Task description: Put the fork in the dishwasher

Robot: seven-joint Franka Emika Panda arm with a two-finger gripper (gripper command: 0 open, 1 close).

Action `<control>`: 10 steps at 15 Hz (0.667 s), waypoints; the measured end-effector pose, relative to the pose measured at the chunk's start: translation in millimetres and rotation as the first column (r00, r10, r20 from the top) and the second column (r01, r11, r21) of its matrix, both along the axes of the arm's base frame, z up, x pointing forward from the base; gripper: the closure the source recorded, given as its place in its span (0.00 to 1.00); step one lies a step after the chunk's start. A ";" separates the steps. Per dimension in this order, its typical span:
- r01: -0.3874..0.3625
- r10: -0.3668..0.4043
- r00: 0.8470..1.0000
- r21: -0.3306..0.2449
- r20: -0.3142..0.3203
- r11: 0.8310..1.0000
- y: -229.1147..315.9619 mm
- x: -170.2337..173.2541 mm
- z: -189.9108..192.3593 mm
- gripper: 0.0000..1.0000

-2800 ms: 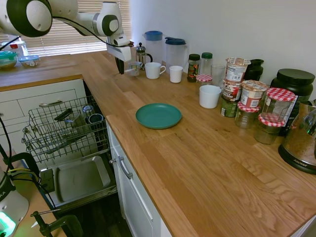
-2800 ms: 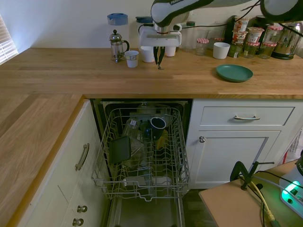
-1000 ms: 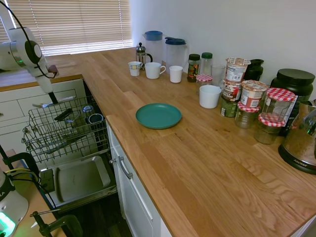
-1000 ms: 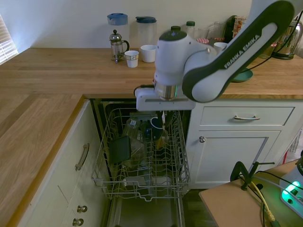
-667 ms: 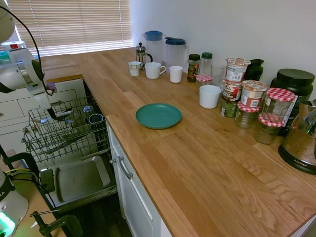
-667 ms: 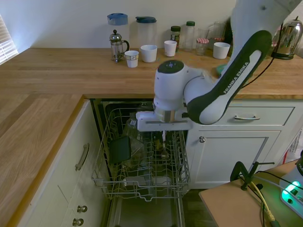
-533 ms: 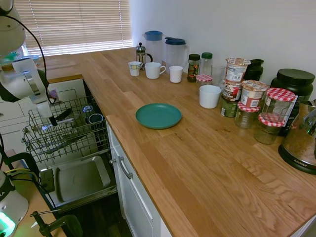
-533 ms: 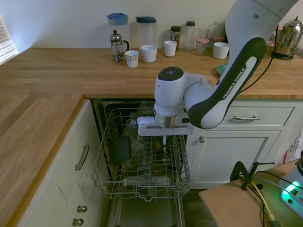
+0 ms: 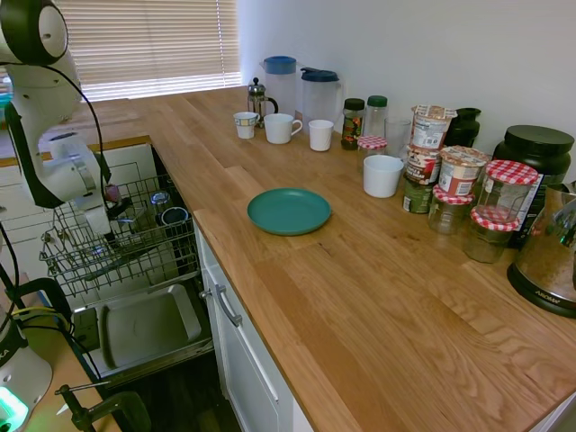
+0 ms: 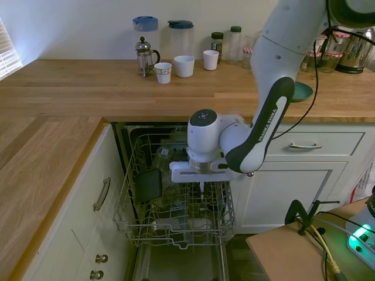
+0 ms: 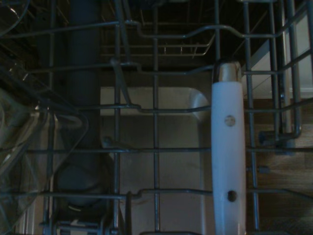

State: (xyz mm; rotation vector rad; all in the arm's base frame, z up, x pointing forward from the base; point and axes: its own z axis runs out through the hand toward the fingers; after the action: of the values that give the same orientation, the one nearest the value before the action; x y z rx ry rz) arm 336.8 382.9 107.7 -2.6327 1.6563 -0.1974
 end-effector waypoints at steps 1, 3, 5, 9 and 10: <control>0.003 -0.003 1.000 0.001 -0.001 1.000 0.1 2.0 -5.1 0.00; 0.006 -0.006 1.000 0.004 0.000 1.000 0.3 2.8 -12.2 0.00; 0.011 -0.011 1.000 0.002 0.001 1.000 2.4 1.1 -14.1 0.00; 0.021 -0.021 1.000 0.005 0.000 1.000 1.1 5.4 -14.6 0.00; 0.023 -0.023 1.000 0.007 0.001 1.000 1.3 6.0 -14.5 0.00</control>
State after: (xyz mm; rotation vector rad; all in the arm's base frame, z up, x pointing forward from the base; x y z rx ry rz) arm 342.8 384.3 93.3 -2.6088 1.6851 -0.1924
